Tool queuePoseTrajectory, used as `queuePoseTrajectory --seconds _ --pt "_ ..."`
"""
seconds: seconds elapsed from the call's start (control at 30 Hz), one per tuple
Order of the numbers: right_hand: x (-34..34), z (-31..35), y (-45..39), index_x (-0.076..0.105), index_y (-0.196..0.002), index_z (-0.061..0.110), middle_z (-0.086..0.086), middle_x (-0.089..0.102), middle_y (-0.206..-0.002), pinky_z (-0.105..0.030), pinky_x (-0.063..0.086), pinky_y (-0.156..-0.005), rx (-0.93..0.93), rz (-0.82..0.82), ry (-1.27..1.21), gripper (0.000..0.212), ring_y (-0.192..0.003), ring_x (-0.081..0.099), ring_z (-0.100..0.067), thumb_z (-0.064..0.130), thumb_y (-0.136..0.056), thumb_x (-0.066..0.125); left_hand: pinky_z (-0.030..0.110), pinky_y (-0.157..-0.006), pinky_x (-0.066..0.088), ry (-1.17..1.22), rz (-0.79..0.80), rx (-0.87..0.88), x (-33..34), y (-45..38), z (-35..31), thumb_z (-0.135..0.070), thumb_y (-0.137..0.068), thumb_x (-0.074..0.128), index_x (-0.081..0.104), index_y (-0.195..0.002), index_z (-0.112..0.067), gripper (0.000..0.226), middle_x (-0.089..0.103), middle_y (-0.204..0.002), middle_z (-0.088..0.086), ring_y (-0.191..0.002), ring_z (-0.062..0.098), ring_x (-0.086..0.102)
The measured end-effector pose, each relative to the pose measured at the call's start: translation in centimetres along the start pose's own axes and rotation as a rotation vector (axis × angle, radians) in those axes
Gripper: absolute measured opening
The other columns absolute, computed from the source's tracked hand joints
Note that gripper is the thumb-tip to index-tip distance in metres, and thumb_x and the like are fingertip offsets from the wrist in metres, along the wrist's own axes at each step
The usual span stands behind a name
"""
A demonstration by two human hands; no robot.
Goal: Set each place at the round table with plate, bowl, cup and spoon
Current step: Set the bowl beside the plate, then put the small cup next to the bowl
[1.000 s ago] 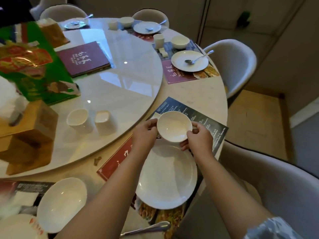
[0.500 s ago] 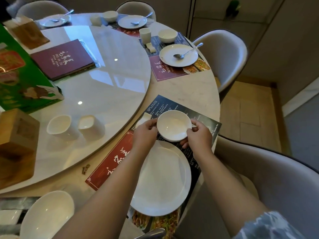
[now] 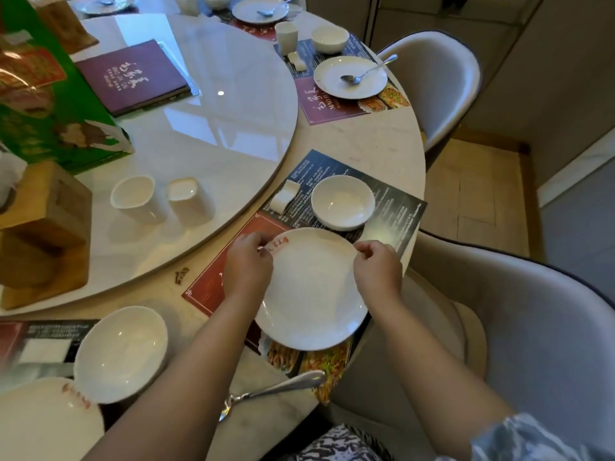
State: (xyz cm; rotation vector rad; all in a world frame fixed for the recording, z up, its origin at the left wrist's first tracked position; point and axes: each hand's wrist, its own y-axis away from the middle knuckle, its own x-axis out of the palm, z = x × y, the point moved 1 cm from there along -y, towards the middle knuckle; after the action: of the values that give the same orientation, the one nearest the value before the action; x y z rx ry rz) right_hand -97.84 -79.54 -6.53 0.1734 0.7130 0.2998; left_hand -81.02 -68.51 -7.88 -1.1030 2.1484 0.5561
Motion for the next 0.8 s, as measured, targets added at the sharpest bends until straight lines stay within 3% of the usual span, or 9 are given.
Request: queuePoseTrajectory --seconds 0.23,0.43,0.57,0.63,0.7,0.77,0.8 --pt "0.7 -0.1 1.0 0.067 -0.113 0.015 -0.005 0.060 -0.121 -0.024 0.040 -0.082 -0.027 0.024 -0.013 0.030 -0.104 0.057 -0.020 0.005 -0.092 0.046 0.028 -0.073 0.040 0.006 -0.027 -0.005 -0.6 -0.1 0.6 -0.002 -0.089 0.052 0.071 -0.109 -0.023 0.035 0.061 -0.111 -0.001 -0.096 0.018 0.056" --pt "-0.1 0.9 -0.6 0.059 -0.108 0.023 -0.001 0.041 -0.117 -0.026 0.039 -0.065 -0.054 -0.056 -0.029 0.017 -0.081 0.055 -0.018 0.015 -0.094 0.053 0.037 -0.085 0.052 0.027 -0.076 0.034 -0.3 -0.5 -0.5 -0.008 -0.086 0.055 0.067 -0.116 -0.022 0.035 0.054 -0.118 0.000 -0.101 0.019 0.058" --pt "-0.5 2.2 -2.6 0.059 -0.110 0.026 0.005 0.035 -0.116 -0.013 0.040 -0.062 -0.158 -0.043 -0.110 0.017 -0.086 0.059 -0.012 0.017 -0.096 0.054 0.024 -0.084 0.046 0.179 0.055 0.110 1.3 -1.7 -4.9 0.000 -0.087 0.048 0.062 -0.128 -0.019 0.047 0.059 -0.129 0.001 -0.098 0.011 0.058" --pt "-0.6 2.4 -3.1 0.062 -0.108 0.023 0.006 0.036 -0.115 -0.005 0.037 -0.060 -0.177 -0.040 -0.110 0.016 -0.083 0.056 -0.006 0.017 -0.097 0.052 0.030 -0.088 0.049 0.219 0.149 0.051 2.0 -2.3 -6.6 -0.003 -0.090 0.046 0.057 -0.135 -0.022 0.050 0.059 -0.132 0.000 -0.104 0.015 0.060" --pt "-0.6 2.5 -3.5 0.065 -0.107 0.018 0.006 0.037 -0.116 -0.001 0.038 -0.060 -0.180 -0.043 -0.117 0.017 -0.086 0.052 -0.004 0.014 -0.098 0.050 0.025 -0.074 0.052 0.221 0.206 0.006 2.5 -2.5 -7.4 -0.006 -0.091 0.044 0.056 -0.136 -0.024 0.050 0.060 -0.133 -0.002 -0.090 0.015 0.064" --pt "-0.6 2.5 -3.7 0.065 -0.109 0.013 0.005 0.040 -0.117 0.003 0.036 -0.063 -0.172 -0.051 -0.115 0.020 -0.092 0.047 -0.003 0.012 -0.099 0.048 0.015 -0.054 0.043 0.240 0.215 -0.013 2.6 -2.3 -7.7 -0.006 -0.092 0.043 0.057 -0.135 -0.024 0.049 0.062 -0.131 -0.003 -0.065 0.007 0.057" --pt "-0.7 2.4 -3.7 0.064 -0.111 0.011 0.004 0.042 -0.120 0.001 0.035 -0.064 -0.167 -0.057 -0.111 0.021 -0.095 0.046 -0.003 0.012 -0.099 0.047 0.013 -0.050 0.040 0.253 0.211 -0.018 2.6 -2.0 -7.7 -0.006 -0.092 0.043 0.057 -0.134 -0.023 0.048 0.062 -0.130 -0.003 -0.063 0.007 0.056"
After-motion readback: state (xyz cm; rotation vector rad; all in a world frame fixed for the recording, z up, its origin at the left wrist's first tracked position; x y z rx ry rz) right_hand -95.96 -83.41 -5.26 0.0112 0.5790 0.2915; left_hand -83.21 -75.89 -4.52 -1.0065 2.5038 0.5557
